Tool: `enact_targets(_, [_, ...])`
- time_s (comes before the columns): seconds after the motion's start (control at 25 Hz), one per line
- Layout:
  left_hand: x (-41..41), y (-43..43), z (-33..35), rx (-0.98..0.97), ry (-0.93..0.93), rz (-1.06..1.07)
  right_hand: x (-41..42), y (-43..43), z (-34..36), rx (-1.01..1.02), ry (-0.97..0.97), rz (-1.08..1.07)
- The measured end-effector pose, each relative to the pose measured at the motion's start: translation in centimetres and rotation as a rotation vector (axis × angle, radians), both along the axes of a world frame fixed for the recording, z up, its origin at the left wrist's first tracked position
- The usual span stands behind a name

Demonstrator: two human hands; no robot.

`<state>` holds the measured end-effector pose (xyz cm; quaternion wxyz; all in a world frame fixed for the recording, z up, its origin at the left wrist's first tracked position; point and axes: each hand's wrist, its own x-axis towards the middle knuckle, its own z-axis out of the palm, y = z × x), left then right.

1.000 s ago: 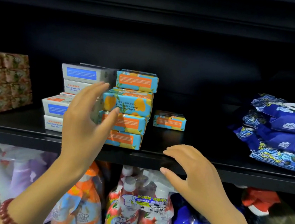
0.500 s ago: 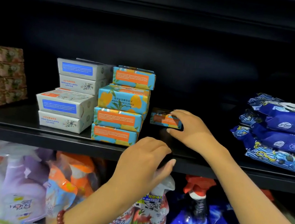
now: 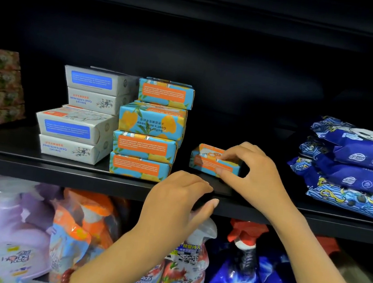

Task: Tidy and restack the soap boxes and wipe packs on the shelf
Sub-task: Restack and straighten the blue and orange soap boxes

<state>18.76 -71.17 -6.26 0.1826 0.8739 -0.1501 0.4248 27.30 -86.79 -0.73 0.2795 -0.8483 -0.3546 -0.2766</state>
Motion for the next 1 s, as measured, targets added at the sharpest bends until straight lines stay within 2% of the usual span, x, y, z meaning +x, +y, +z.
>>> enact_targets(0.08, [0.0,-0.1,0.0,-0.003,0.002,0.002,-0.1,-0.3,-0.3,0.043,0.071,0.006])
enact_targets(0.16, [0.0,-0.1,0.0,-0.014,0.011,-0.001,0.3,-0.4,-0.8,-0.034,0.209,-0.048])
enact_targets(0.24, [-0.2,-0.1,0.0,-0.021,0.026,-0.005,0.5,-0.3,-1.0,-0.04,0.26,-0.08])
enact_targets(0.4, [-0.8,-0.4,0.5,-0.053,0.044,-0.002,-0.7,-0.5,-1.1,0.088,0.037,-0.091])
enact_targets(0.56, [-1.5,-0.7,1.6,-0.476,0.216,-0.109,-2.9,-1.4,-1.6,0.291,-0.154,0.007])
enact_targets(0.64, [-1.6,-0.7,2.1,-0.587,0.297,-0.219,-4.0,-1.9,-1.3,0.366,-0.217,0.056])
enact_targets(0.72, [-1.7,-0.9,2.7,-0.716,0.359,-0.426,-5.0,-1.8,-1.1,0.383,-0.264,0.112])
enact_targets(0.84, [-2.1,-1.0,3.4,-0.841,0.313,-0.569,-6.4,-1.0,-1.5,0.344,-0.324,0.147])
enact_targets(0.92, [-2.2,-0.6,3.4,-0.904,0.275,-0.585,-6.7,-0.9,-1.5,0.326,-0.263,0.103])
enact_targets(1.0, [-2.2,0.0,3.1,-0.95,0.26,-0.607,-7.0,-1.2,-1.1,0.343,-0.017,0.144])
